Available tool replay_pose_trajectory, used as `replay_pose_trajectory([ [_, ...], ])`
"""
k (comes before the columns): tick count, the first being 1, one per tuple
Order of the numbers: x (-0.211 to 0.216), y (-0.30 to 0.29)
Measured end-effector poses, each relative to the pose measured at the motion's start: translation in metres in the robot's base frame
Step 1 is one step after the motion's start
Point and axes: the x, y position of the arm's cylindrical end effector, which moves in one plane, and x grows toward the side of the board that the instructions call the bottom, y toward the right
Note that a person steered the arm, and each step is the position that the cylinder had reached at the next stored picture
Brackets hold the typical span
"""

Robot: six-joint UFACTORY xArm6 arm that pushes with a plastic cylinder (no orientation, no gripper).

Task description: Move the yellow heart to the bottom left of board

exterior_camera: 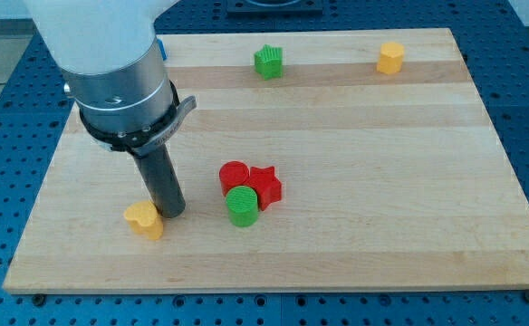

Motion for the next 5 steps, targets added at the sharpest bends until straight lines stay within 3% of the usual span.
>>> replay_pose_trajectory([
  [2,0.003,0.018],
  [3,0.041,-0.023],
  [4,0.046,-0.046],
  [5,0.005,0.007],
])
